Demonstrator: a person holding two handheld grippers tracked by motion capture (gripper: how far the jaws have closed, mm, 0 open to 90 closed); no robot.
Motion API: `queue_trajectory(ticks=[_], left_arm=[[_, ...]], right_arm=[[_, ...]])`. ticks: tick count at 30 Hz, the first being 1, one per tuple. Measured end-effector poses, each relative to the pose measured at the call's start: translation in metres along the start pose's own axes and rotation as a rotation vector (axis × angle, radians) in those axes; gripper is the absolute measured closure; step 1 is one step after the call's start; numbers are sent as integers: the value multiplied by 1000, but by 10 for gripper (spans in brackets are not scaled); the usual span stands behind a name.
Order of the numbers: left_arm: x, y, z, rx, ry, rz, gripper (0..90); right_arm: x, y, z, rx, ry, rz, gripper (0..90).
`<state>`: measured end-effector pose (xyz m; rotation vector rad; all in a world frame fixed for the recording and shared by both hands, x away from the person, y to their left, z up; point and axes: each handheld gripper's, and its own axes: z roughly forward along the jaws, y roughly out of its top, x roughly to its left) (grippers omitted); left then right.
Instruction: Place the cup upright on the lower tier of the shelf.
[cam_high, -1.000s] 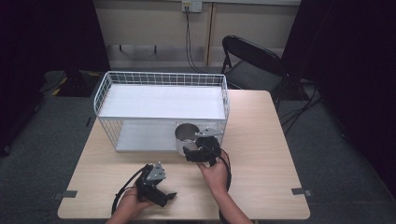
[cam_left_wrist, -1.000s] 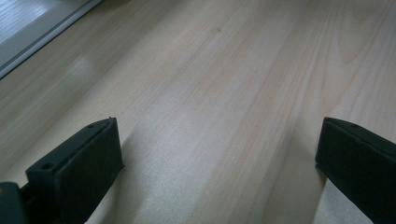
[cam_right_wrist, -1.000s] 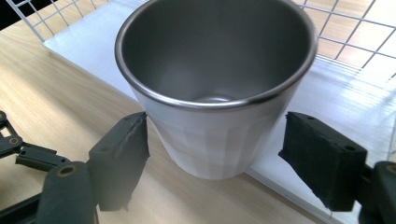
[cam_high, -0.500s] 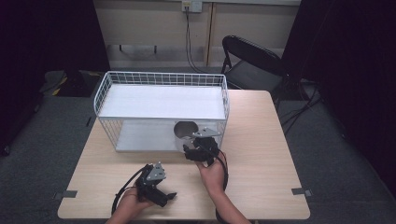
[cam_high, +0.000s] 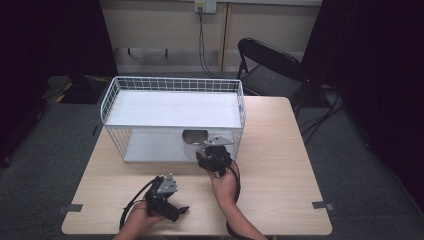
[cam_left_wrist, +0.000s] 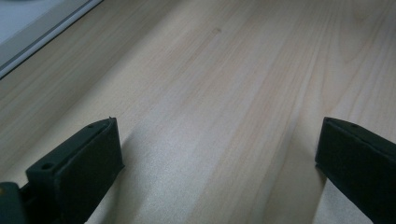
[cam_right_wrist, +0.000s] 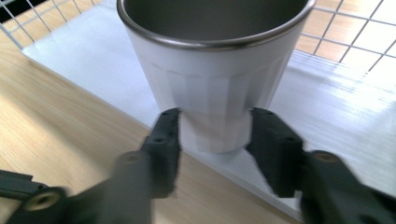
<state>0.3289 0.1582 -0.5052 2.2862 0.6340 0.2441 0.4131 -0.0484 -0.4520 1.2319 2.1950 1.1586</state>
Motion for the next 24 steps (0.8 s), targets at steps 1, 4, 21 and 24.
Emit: queue_trajectory(ticks=[1,4,21,24], left_arm=[[0,0,0,0,0,0,0],[0,0,0,4,3,1,0],[1,1,0,6,1,2,0],[0,1,0,6,1,1,0]], right_arm=[[0,0,1,1,1,4,557],[0,1,3,-3,-2,7,566],[5,7,13,-21,-21,-14,609],[5,8,15,-19,-24,-12,610]])
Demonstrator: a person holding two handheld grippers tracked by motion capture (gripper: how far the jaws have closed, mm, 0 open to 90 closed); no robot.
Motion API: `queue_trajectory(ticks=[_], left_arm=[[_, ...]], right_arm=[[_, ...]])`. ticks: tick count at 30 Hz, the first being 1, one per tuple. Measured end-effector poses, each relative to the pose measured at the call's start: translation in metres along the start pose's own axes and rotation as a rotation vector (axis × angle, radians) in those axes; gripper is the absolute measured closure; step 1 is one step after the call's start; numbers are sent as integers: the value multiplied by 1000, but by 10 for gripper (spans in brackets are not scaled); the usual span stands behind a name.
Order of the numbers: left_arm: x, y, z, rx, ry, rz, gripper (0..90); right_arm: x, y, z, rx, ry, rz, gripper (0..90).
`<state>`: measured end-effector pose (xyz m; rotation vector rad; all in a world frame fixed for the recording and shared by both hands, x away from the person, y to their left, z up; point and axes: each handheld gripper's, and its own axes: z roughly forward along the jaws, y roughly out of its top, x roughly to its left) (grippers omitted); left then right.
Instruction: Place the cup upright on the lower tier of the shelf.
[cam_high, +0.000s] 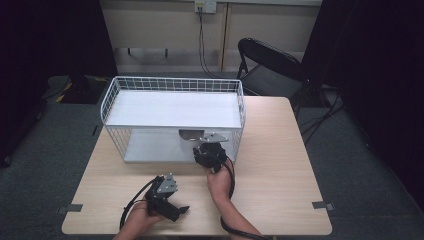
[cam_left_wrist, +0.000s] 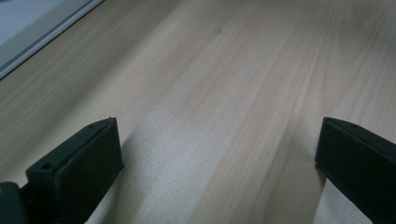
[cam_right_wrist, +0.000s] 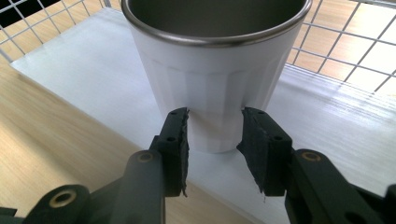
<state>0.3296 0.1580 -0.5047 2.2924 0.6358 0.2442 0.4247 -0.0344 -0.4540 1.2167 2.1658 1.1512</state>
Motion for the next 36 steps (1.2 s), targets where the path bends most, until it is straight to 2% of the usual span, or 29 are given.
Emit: queue_trajectory(ticks=[4,10,21,23,31,36], left_arm=[[0,0,0,1,1,1,0],[0,0,0,1,1,1,0],[0,0,0,-2,0,0,0],[0,0,0,-3,0,1,0],[0,0,0,-2,0,1,0],[0,0,0,-2,0,0,0]], right_arm=[[0,0,0,4,1,0,597],[-3,2,-9,-12,28,4,496],[-4,2,-21,2,118,-43,183],[-4,1,-25,-11,126,-63,166],[-6,-4,-42,-30,183,-86,138],[-12,-13,-56,-19,224,-105,138]])
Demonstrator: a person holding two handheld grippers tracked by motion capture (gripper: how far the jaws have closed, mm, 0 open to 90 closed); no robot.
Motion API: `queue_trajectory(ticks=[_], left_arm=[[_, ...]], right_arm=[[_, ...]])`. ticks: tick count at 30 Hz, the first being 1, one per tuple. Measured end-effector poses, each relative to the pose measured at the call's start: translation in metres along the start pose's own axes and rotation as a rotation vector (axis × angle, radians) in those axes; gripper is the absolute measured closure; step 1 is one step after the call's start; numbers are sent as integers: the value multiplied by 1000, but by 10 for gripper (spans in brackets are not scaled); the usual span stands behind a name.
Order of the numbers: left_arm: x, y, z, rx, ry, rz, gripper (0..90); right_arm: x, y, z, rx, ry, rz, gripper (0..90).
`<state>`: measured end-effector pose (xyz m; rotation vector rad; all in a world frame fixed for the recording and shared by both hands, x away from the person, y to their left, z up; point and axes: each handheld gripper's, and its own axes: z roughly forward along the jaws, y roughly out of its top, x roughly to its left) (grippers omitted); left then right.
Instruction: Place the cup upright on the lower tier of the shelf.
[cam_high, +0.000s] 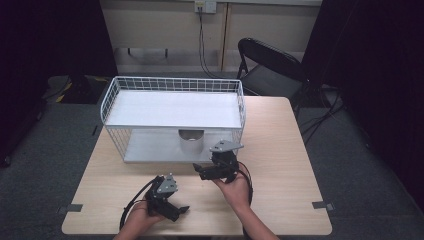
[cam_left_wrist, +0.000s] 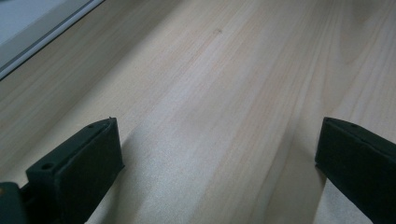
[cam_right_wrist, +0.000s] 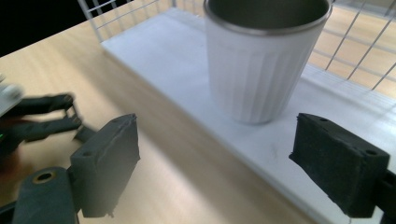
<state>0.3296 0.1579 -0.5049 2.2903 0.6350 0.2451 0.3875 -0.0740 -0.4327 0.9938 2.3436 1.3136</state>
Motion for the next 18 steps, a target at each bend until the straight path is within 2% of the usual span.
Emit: queue_trajectory(ticks=[2,7,18], left_arm=[[0,0,0,0,0,0,0],[0,0,0,2,3,-2,0],[0,0,0,2,3,-2,0]], right_arm=[[-1,-5,-6,3,-2,-4,139],[-6,-17,-17,28,37,-20,140],[-16,-29,-37,31,36,-43,143]])
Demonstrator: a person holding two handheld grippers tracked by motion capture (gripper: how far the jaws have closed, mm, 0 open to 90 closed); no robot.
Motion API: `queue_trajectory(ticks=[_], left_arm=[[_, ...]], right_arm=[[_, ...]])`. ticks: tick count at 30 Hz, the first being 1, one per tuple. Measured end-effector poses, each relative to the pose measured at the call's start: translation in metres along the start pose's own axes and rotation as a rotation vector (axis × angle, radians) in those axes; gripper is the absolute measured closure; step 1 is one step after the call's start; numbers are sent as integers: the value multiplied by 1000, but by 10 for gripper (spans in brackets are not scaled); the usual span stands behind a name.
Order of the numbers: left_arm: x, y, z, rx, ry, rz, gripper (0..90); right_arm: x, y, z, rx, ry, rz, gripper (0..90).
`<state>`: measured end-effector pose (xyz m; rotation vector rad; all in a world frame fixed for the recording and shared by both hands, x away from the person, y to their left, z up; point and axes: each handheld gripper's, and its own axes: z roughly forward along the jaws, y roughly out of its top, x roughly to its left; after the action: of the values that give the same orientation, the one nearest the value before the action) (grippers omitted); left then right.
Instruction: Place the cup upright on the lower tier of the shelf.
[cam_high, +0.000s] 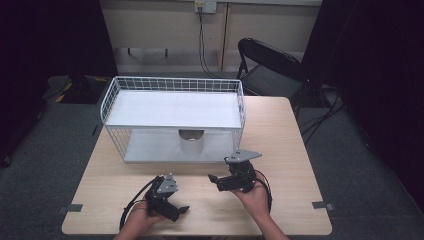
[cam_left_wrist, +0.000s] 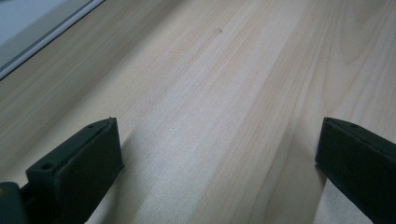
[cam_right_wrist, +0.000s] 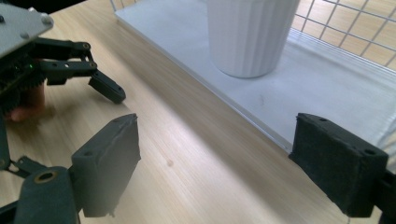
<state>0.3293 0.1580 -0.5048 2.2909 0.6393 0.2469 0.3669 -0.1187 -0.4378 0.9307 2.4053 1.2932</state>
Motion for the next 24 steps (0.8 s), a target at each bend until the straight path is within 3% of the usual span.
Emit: queue_trajectory(ticks=[6,24], left_arm=[[0,0,0,-2,0,-1,0],[0,0,0,-1,0,1,0]], right_arm=[[-5,-9,-9,1,-7,-22,143],[-21,-37,-20,12,-12,-12,149]])
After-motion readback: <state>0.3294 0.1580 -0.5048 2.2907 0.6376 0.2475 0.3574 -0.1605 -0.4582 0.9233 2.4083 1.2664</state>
